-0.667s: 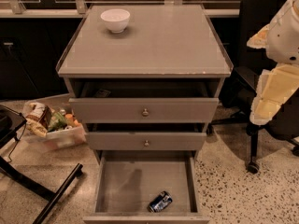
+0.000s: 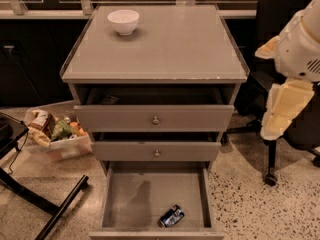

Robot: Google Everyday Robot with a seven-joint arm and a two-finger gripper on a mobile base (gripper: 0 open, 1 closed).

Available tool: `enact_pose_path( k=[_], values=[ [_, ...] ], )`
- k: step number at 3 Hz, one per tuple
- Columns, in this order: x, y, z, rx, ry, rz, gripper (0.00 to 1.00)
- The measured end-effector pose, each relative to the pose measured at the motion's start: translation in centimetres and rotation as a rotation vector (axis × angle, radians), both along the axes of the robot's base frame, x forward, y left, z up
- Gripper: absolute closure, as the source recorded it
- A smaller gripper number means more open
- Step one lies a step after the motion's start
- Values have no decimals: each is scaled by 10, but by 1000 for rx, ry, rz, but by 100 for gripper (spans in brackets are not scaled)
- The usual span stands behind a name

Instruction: Pick pepsi can from bottom drawer and place on counter

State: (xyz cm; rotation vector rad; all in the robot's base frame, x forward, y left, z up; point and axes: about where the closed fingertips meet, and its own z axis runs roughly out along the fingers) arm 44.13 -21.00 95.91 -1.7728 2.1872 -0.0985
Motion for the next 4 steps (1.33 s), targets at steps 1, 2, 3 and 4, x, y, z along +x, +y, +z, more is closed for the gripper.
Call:
enact_pose_path(
  k=[1,2,3,4],
  values=[
    [9,11,-57,21,14,88,0],
    [18,21,-127,4,0,178,0],
    [33,42,-215,-27,6,296,0],
    [43,45,-219,-22,-40,291,0]
  ],
)
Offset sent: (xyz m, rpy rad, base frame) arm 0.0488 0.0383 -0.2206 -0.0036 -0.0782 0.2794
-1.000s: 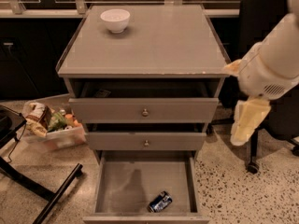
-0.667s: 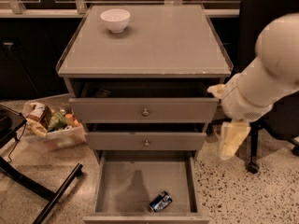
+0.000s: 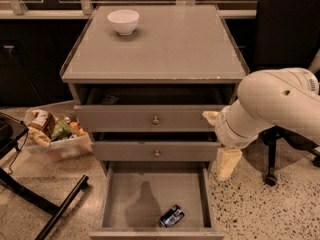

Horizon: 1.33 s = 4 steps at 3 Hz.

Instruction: Pick pepsi can from bottom drawer and place on counter

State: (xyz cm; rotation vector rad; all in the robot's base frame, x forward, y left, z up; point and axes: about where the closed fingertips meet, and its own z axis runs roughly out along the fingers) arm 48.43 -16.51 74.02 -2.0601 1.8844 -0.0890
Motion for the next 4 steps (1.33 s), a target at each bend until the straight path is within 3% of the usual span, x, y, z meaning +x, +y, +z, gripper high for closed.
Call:
enact_pose_path(
  k=[1,2,3,4],
  values=[
    [0,0,0,0,0,0,0],
    [13,15,-51,-43,4,116,0],
    [35,33,-126,-75,14,263,0],
    [52,54,-217,-106,15,448,0]
  ],
)
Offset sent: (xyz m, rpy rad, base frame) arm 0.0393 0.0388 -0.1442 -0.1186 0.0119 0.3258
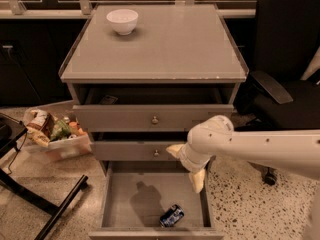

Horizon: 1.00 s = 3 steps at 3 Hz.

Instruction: Pick pepsi can from bottom drawer and place on counter

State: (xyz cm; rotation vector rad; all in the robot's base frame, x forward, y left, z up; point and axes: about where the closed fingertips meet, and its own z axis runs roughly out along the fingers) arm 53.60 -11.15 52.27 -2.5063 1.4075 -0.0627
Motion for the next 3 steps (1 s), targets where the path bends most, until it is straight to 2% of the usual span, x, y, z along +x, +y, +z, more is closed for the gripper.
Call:
enact_pose_path(
  k=[1,2,3],
  values=[
    [5,18,-97,-43,0,143,0],
    [14,18,-180,-111,43,233,0],
    [1,18,-204,-110,81,237,0]
  ],
)
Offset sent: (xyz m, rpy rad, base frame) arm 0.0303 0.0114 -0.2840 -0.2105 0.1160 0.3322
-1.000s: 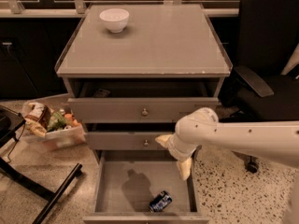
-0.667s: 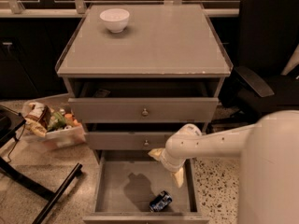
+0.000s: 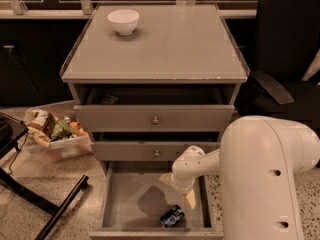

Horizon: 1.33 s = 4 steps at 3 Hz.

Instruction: Pick pepsi can from bottom drawer and place on counter

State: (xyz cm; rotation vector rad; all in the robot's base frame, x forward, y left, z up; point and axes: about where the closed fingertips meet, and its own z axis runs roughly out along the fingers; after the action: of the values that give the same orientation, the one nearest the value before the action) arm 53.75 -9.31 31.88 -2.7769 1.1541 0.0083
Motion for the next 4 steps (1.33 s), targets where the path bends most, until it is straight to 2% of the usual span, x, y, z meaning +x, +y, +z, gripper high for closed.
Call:
enact_pose_path(
  k=[1,2,4],
  values=[
    [0,0,0,0,0,0,0],
    [1,3,-15,26,29,17,0],
    [-2,30,-85,160,100,138,0]
  ],
)
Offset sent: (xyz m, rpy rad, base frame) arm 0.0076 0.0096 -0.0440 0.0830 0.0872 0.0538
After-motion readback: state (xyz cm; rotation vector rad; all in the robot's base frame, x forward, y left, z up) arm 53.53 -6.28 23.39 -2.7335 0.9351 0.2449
